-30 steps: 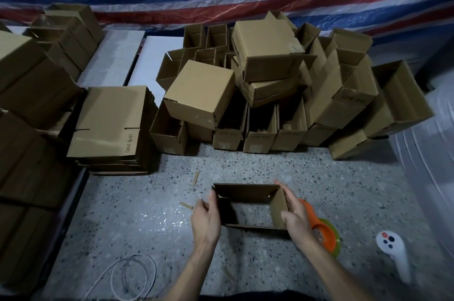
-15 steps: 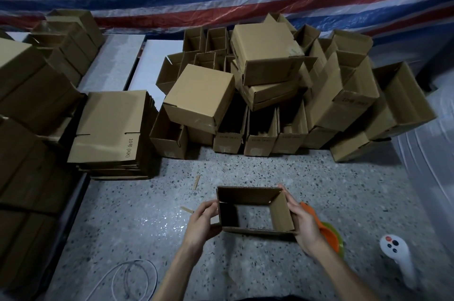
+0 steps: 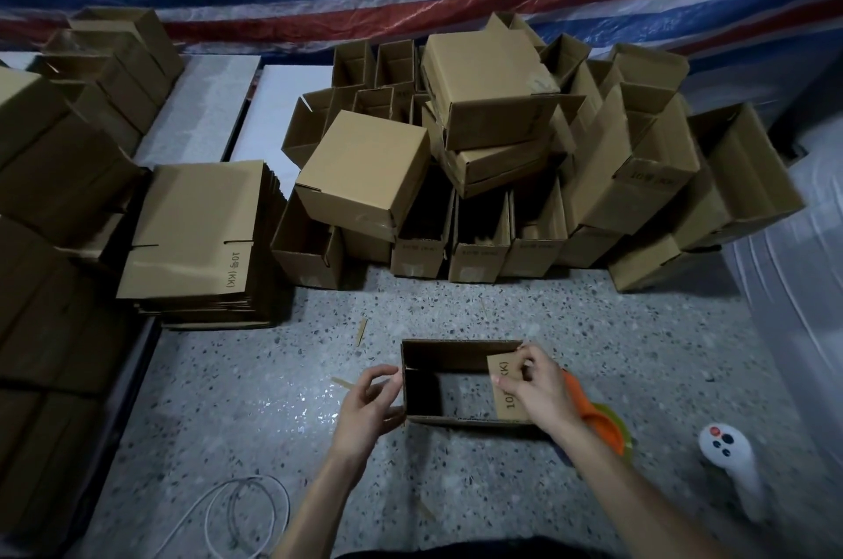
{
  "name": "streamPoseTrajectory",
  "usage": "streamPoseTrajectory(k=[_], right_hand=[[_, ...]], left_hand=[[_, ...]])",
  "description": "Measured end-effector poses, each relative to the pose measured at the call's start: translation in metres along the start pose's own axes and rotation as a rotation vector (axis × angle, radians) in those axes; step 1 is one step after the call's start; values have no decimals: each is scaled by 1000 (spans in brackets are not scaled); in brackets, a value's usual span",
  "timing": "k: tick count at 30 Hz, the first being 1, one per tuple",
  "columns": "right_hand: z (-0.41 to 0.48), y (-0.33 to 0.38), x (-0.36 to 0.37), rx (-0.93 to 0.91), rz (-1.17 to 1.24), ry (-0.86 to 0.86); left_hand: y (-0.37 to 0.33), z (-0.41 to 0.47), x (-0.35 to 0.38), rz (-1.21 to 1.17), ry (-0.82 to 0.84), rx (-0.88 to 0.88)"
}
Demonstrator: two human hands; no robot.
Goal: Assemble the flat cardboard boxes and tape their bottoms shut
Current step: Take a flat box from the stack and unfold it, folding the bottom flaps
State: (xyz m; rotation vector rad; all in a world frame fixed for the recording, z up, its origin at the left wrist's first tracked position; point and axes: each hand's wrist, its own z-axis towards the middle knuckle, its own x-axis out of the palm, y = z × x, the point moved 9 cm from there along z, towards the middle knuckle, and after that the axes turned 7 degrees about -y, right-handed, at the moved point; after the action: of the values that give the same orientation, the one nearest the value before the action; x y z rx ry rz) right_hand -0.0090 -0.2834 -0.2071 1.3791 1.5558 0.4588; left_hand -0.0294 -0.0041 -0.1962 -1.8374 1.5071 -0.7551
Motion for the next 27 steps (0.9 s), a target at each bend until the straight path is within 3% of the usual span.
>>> streamPoseTrajectory(k=[4, 8, 16, 20, 27], right_hand=[[2, 6, -2, -61, -83, -12], [0, 8, -3, -76, -68, -14], [-2, 11, -4, -104, -92, -20], [-2, 11, -3, -110, -98, -19], [1, 8, -1, -99, -137, 0]], left_hand=[[-6, -5, -3, 24, -90, 188], [-4, -15, -1, 30, -61, 294], [7, -35, 11, 189, 67, 387], [11, -32, 8, 172, 49, 366], [9, -31, 20, 525, 71, 529]])
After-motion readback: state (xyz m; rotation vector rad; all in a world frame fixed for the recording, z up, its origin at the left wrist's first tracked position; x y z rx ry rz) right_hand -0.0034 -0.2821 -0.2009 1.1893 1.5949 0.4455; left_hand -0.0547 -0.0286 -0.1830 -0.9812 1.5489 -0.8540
